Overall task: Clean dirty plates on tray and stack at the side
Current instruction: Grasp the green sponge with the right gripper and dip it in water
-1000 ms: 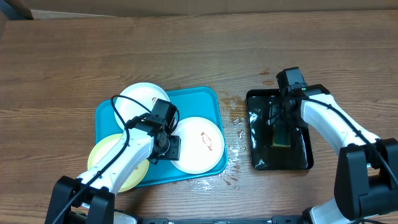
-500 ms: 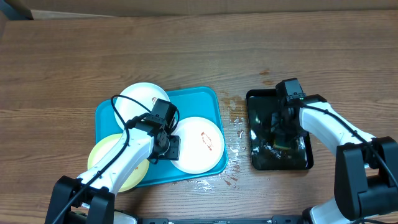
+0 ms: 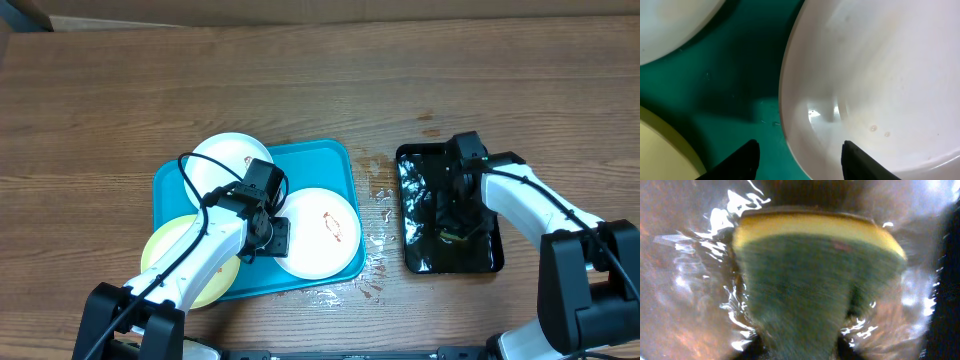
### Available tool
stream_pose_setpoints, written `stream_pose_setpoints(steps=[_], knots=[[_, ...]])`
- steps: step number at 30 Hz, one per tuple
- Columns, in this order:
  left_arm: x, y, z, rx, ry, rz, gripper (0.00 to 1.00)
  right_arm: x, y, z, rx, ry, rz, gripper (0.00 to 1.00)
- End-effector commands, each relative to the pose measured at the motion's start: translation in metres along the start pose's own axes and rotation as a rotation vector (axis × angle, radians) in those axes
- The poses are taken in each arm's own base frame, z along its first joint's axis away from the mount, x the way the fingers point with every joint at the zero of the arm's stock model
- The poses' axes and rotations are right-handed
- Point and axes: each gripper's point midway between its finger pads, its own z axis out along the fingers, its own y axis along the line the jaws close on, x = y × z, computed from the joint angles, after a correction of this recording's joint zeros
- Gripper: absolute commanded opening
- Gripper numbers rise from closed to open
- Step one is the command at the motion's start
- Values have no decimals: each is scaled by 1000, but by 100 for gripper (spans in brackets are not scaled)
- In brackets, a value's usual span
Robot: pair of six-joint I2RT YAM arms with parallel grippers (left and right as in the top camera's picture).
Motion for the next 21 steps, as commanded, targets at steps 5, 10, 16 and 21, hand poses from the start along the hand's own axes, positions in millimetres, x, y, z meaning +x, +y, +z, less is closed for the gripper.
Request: stream_pose_setpoints(steps=[5, 10, 16, 21], knots=[[-5, 2, -2, -12, -6, -16, 53, -7, 13, -8, -70, -6, -42, 12], [-5, 2, -2, -12, -6, -16, 53, -14, 37, -26, -193, -7, -128, 60], [-5, 2, -2, -9, -6, -16, 53, -36, 16, -24, -69, -100, -72, 81], [-4, 1, -2, -8, -5, -15, 52, -41, 16, -22, -66, -122, -42, 81]])
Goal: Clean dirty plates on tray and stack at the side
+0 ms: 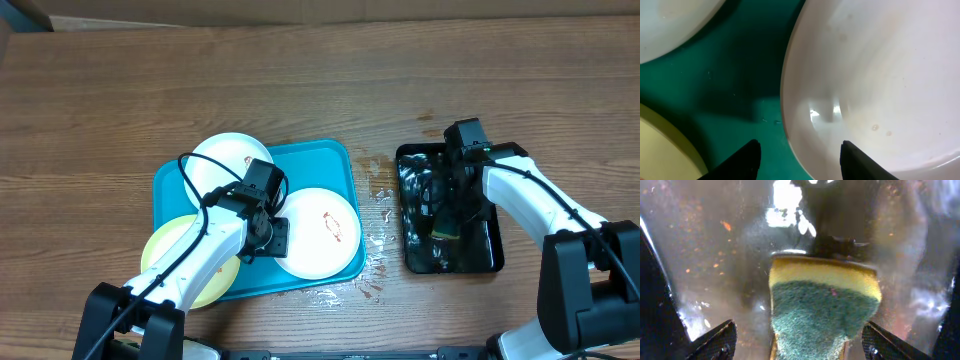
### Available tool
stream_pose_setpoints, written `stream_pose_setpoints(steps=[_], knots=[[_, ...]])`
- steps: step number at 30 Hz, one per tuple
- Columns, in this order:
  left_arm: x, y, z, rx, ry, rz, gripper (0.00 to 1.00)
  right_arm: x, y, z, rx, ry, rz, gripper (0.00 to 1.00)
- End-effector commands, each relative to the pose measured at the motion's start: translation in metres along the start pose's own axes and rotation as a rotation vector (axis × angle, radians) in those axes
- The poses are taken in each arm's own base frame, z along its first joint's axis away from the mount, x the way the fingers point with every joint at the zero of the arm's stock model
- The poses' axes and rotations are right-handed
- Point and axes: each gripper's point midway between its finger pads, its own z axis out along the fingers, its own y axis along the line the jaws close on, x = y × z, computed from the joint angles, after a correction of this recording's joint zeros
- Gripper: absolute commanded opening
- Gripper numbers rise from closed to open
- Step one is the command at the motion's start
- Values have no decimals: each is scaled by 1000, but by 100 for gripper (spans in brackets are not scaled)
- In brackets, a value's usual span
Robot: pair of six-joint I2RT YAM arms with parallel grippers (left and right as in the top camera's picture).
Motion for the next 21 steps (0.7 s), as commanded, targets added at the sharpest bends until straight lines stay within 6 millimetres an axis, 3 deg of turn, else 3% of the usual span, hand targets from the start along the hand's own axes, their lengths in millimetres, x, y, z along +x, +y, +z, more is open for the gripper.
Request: stream_pose_setpoints(steps=[1, 6, 7, 9, 12, 13, 14, 15, 17, 21], knots=[[-5, 0, -2, -4, -7, -20, 52, -14, -4, -1, 18, -54, 38, 81], [-6, 0, -2, -4, -10, -29, 53, -25, -2, 10, -5, -130, 40, 73], [-5, 0, -2, -4, -8, -30, 53, -24, -2, 12, -5, -132, 40, 57], [-4, 1, -2, -6, -3, -30, 51, -25, -2, 12, -6, -133, 40, 4], [-4, 1, -2, -6, -3, -30, 49, -31, 0, 9, -13, -157, 38, 4], [-4, 1, -2, -6, -3, -30, 50, -34, 1, 7, -14, -161, 38, 20], [-4, 1, -2, -6, -3, -30, 52, -36, 2, 1, -13, -157, 38, 69], [-4, 1, -2, -6, -3, -30, 52, -38, 2, -3, -12, -153, 39, 83], [-4, 1, -2, -7, -4, -35, 55, -41, 4, -18, -8, -137, 39, 93], [-4, 1, -1, -7, -5, -70, 56, -36, 4, -42, 11, -74, 41, 100]])
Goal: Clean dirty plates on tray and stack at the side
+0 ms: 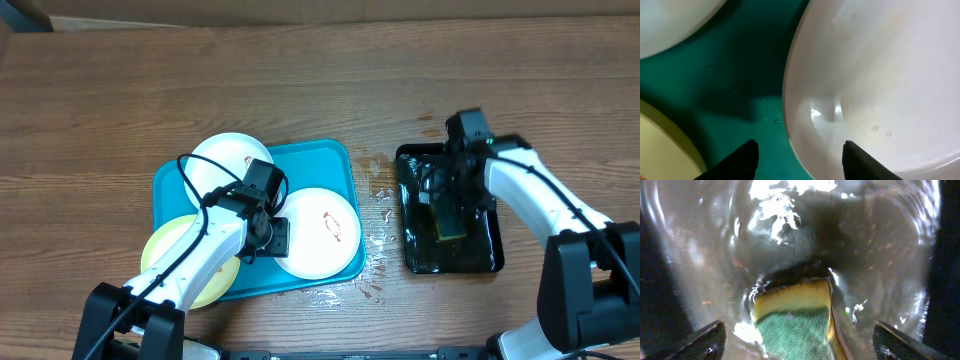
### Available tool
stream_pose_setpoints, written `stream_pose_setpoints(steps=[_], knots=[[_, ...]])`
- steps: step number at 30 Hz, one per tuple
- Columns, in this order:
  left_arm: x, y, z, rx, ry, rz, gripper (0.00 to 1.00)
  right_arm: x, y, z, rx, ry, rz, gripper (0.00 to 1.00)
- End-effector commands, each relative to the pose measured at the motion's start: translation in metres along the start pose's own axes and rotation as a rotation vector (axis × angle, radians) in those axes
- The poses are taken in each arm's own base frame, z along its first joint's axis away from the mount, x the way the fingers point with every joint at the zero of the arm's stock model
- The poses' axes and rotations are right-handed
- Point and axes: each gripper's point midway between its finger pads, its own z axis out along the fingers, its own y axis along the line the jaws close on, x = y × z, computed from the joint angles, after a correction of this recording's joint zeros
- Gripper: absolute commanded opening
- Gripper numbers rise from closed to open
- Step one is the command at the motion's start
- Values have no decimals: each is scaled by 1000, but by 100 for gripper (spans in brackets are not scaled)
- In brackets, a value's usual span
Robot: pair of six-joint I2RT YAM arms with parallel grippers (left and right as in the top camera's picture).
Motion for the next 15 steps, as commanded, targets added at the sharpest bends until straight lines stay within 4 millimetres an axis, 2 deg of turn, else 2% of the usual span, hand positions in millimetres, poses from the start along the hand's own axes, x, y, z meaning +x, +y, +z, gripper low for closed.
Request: stream_pose_setpoints(steps=[1, 3, 7, 10, 13, 15], knots=[[-5, 1, -1, -6, -10, -51, 55, -10, 2, -24, 4, -8, 4, 100], [-5, 1, 0, -4, -13, -77, 56, 6, -3, -23, 23, 57, 6, 100], [-6, 0, 5, 4, -26, -117, 55, 25, -4, -13, 12, 120, 7, 100], [-7, 0, 9, 9, -41, -116, 54, 31, -6, -1, 14, 124, 7, 100], [-7, 0, 10, 9, -41, -116, 39, 34, -7, 11, 10, 113, 8, 100], [-7, 0, 10, 9, -41, -116, 43, 39, -9, 21, 8, 108, 7, 100]])
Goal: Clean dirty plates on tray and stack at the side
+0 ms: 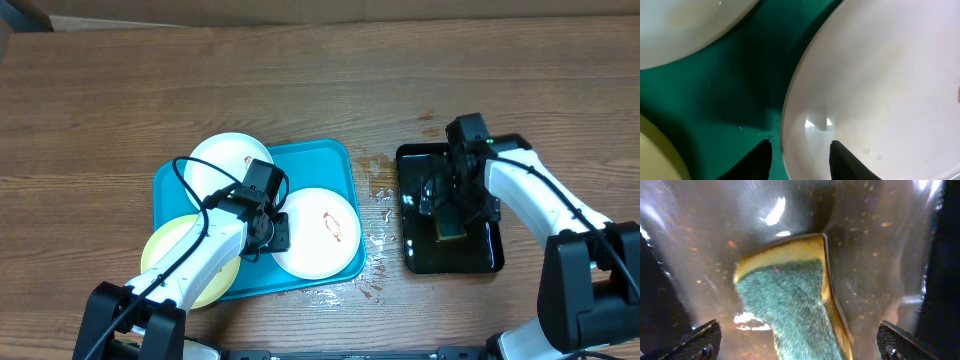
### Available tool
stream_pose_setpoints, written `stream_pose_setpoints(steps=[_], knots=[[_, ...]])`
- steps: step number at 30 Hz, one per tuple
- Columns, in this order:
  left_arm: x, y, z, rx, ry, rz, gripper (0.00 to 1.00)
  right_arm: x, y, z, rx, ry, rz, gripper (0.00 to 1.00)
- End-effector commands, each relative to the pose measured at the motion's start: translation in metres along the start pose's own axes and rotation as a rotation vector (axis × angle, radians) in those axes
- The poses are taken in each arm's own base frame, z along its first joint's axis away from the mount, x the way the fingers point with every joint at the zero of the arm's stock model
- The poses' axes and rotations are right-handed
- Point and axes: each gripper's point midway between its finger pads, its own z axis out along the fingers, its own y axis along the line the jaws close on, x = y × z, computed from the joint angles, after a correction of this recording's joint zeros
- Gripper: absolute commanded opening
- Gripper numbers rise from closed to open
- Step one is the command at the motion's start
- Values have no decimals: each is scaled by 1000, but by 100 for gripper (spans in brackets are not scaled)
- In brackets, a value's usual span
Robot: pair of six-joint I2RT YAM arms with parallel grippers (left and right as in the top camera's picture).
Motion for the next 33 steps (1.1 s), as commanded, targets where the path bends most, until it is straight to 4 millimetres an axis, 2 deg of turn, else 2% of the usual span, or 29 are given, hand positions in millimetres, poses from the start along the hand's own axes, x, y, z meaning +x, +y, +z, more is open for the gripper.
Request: stream_pose_setpoints(steps=[1, 3, 4, 7, 9, 12, 13, 14, 15, 17, 20, 21, 22, 23, 24, 25, 26, 27, 28, 29, 33], knots=[[3, 4, 4, -14, 11, -20, 45, 9, -3, 14, -2, 11, 3, 100], [3, 4, 4, -14, 8, -20, 45, 12, -4, 21, -3, 7, 3, 98], [2, 4, 4, -12, 5, -20, 45, 14, -4, 24, -7, 7, 4, 92], [0, 3, 4, -9, -1, -20, 45, 18, -2, 26, -21, 20, 4, 68], [0, 3, 4, -9, -3, -20, 45, 20, -2, 26, -27, 29, 4, 66], [0, 3, 4, -8, -2, -20, 44, 21, -2, 26, -27, 33, 5, 54], [0, 3, 4, -9, -1, -20, 45, 20, -2, 26, -27, 32, 5, 55], [0, 3, 4, -9, -1, -20, 45, 21, -2, 26, -27, 32, 5, 65], [1, 3, 4, -9, 0, -20, 45, 21, -2, 26, -27, 33, 5, 71], [1, 3, 4, -10, 0, -20, 44, 23, -3, 26, -23, 44, 6, 67], [1, 3, 4, -10, 2, -20, 44, 30, -5, 26, -14, 73, 11, 69], [1, 3, 4, -10, 3, -20, 44, 31, -5, 26, -13, 75, 11, 58], [1, 3, 4, -10, 3, -20, 44, 31, -5, 26, -13, 74, 11, 41], [1, 3, 4, -10, 3, -20, 43, 30, -5, 26, -14, 73, 11, 20], [1, 3, 4, -10, 3, -20, 43, 30, -5, 26, -14, 72, 11, 8], [1, 3, 4, -10, 3, -20, 42, 30, -5, 26, -15, 72, 11, 5], [1, 3, 4, -10, 3, -20, 42, 30, -5, 26, -15, 71, 11, 13], [1, 3, 4, -10, 2, -20, 42, 29, -4, 26, -16, 67, 11, 43], [1, 3, 4, -10, 3, -20, 42, 27, -4, 25, -18, 60, 10, 83], [1, 3, 4, -11, 2, -20, 42, 24, -3, 24, -20, 53, 10, 98], [1, 3, 4, -11, 2, -20, 42, 3, 1, 18, -33, -19, 8, 100]])
